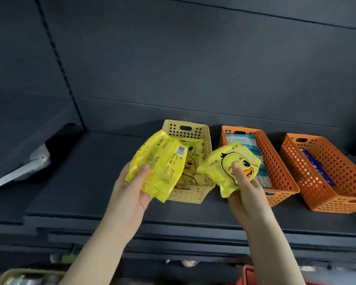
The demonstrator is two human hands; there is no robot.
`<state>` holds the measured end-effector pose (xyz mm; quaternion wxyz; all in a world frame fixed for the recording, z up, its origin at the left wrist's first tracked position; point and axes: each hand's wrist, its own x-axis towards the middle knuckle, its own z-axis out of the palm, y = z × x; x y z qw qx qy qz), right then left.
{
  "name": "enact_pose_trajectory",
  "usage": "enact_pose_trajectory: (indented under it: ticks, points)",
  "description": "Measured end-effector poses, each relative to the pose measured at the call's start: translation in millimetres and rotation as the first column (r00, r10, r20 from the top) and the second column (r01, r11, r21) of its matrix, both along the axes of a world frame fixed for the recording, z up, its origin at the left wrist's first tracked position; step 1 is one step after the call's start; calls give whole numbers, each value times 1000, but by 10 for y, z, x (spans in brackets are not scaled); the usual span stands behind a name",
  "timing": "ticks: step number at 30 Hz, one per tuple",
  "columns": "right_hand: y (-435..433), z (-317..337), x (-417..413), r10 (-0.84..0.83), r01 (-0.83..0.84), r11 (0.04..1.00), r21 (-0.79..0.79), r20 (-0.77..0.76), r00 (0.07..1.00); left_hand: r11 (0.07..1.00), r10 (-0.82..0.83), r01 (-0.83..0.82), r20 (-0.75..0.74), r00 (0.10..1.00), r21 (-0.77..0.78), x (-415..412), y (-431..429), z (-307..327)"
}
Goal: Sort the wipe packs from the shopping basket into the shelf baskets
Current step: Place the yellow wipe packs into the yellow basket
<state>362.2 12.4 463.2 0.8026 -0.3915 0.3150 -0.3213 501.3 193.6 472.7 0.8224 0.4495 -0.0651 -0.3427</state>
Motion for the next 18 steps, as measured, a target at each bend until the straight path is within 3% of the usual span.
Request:
enact_pose_trajectory:
  ticks: [7,12,16,18]
  points:
    - [-671,-186,720,-56,22,985,-169,-198,979,993,115,-115,8,993,4,605,-458,-23]
    - [-919,-240,1127,-38,-30,961,-276,-236,971,979,202,-202,9,979,14,846,-663,-76]
    - [-825,-308,1362,-16,-79,953,-292,-310,951,981,191,-191,-27,981,17,988,-716,-103]
    - [-779,-340,1488,-8,-44,982,-181,-278,961,982,191,-190,-34,981,18,1094,-751,-100]
